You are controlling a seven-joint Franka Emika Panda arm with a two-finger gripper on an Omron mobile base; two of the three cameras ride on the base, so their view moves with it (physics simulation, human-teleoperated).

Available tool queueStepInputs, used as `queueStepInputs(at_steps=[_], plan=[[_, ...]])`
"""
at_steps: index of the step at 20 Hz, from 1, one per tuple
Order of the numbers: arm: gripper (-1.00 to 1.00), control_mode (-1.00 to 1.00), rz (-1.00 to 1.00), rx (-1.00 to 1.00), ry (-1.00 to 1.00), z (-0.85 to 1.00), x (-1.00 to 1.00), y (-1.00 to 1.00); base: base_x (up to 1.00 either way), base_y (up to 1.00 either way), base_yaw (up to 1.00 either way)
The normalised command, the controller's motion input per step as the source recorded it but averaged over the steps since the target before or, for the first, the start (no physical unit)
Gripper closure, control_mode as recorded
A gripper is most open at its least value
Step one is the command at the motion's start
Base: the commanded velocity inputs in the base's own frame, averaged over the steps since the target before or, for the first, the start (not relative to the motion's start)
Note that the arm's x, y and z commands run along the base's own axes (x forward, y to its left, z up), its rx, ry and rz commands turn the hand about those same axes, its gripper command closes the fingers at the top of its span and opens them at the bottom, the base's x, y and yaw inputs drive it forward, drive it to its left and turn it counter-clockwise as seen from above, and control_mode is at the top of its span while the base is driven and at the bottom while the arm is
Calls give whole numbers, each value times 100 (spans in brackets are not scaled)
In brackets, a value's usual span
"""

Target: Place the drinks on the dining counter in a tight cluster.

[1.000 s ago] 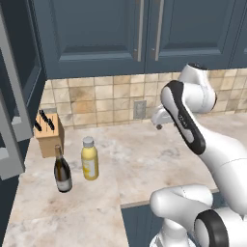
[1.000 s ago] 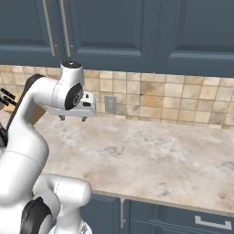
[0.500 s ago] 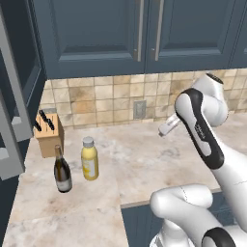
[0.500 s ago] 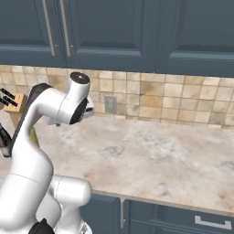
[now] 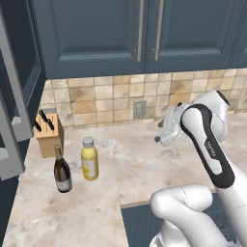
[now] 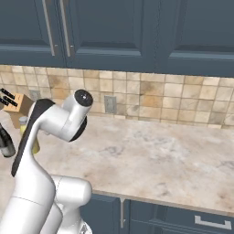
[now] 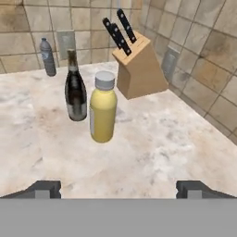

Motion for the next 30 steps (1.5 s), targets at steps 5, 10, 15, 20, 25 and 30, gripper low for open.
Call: queueStepInputs(at_steps=[5, 10, 15, 20, 25, 30], plan=[[-100, -100, 34, 16, -17, 0, -4, 28, 0, 0, 0], [-100, -100, 27, 9, -10, 0, 1, 39, 0, 0, 0], [-100, -100, 15, 11, -5, 0, 6, 34, 0, 0, 0], [-100, -100, 3, 13, 0, 0, 5, 35, 0, 0, 0], [-100, -100, 0, 9, 0, 0, 4, 39, 0, 0, 0], [-100, -100, 1, 2, 5, 0, 0, 34, 0, 0, 0]])
